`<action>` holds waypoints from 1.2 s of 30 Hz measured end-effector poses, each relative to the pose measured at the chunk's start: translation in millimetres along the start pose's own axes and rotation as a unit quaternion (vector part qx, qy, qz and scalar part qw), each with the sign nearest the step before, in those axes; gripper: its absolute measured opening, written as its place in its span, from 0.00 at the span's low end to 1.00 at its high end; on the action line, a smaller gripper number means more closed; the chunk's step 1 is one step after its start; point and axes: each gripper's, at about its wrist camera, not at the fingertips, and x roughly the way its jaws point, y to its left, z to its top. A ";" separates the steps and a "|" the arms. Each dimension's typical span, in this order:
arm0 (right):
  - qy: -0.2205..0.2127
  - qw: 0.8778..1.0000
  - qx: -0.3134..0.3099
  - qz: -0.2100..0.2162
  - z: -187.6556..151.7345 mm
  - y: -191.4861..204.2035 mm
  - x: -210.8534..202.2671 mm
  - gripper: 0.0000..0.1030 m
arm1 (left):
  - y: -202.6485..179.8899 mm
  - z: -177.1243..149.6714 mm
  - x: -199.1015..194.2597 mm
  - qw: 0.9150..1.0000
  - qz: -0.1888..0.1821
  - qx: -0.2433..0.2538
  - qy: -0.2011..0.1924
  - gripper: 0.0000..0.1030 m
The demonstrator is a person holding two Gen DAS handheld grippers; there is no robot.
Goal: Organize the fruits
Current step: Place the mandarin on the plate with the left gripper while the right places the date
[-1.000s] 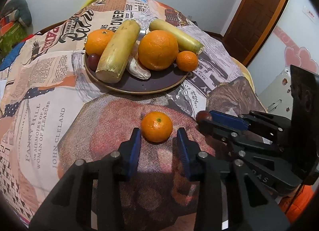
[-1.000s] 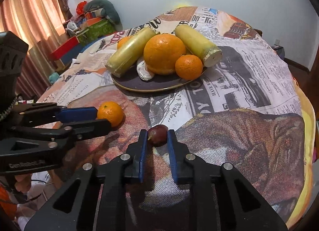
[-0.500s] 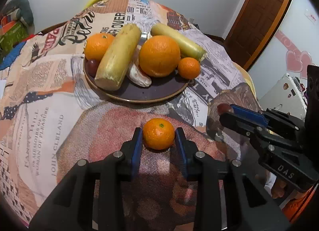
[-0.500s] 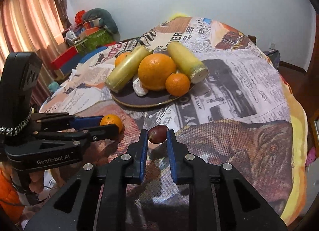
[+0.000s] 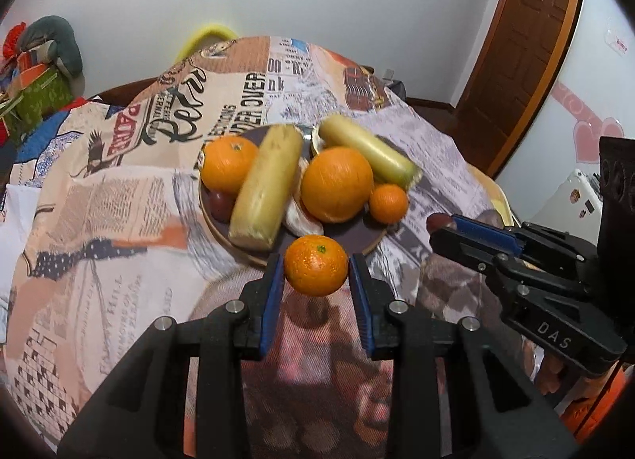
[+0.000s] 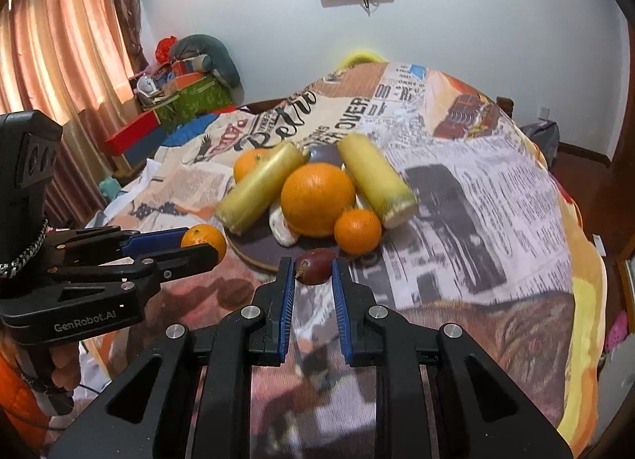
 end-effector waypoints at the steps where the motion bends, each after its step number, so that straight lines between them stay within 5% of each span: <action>1: 0.000 1.000 -0.001 0.002 1.4 0.3 1.7 0.17 | 1.4 2.5 1.1 1.000 0.000 -0.002 -0.002 0.32; 18: 0.041 0.999 -0.012 0.020 3.3 -1.8 52.7 0.17 | 13.2 18.3 42.1 1.000 -0.010 -0.008 0.018 0.32; 36: 0.042 0.999 -0.005 0.024 6.9 -4.8 46.4 0.24 | 8.1 21.9 26.8 1.000 -0.007 0.000 0.004 0.32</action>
